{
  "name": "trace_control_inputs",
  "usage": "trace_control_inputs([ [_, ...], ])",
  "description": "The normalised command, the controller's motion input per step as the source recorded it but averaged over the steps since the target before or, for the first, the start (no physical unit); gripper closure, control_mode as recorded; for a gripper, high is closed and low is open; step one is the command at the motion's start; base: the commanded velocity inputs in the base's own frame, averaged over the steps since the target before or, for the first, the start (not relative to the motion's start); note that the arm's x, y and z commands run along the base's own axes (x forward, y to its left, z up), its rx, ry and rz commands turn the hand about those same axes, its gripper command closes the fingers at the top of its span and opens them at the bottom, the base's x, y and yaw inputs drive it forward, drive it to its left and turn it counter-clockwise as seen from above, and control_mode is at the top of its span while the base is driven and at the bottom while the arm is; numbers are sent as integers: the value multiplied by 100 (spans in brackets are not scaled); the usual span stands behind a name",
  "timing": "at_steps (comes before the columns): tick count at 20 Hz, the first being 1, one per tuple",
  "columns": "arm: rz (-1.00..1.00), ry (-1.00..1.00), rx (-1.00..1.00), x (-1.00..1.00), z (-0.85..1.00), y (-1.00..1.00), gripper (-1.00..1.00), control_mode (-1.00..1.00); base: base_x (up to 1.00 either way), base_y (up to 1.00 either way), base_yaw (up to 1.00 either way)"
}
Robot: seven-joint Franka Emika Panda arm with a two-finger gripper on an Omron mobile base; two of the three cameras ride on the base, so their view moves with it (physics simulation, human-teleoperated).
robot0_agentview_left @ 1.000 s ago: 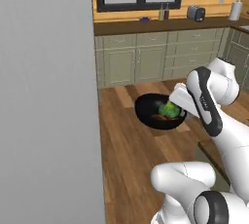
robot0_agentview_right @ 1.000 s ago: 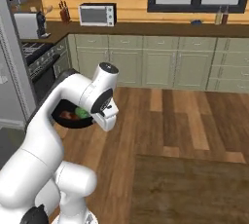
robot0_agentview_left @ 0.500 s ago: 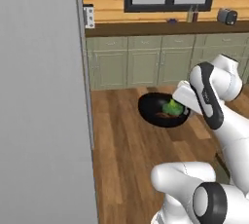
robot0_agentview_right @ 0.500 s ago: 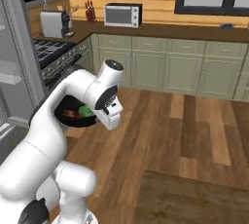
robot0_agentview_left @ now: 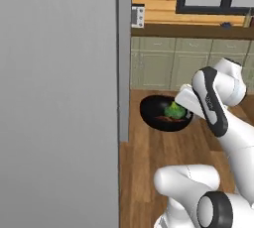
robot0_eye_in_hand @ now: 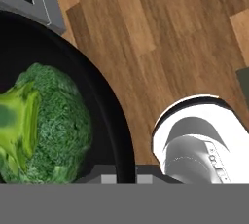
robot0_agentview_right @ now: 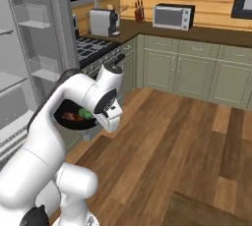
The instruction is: Pick the chicken drumstick and broccoli from their plates and place them in the bowl. Then put the bowl in the fridge.
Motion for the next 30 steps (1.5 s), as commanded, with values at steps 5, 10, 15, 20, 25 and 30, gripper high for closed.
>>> trace_control_inputs([
  [5, 0, 0, 0, 0, 0, 0, 100, 100, 60, -13, 36],
  [10, 0, 0, 0, 0, 0, 0, 100, 100, 86, -21, 25],
  [15, 0, 0, 0, 0, 0, 0, 100, 100, 66, -31, 32],
  [20, 0, 0, 0, 0, 0, 0, 100, 100, -40, 0, 30],
  [25, 0, 0, 0, 0, 0, 0, 100, 100, -10, -2, 14],
  [30, 0, 0, 0, 0, 0, 0, 100, 100, -66, -1, 5],
])
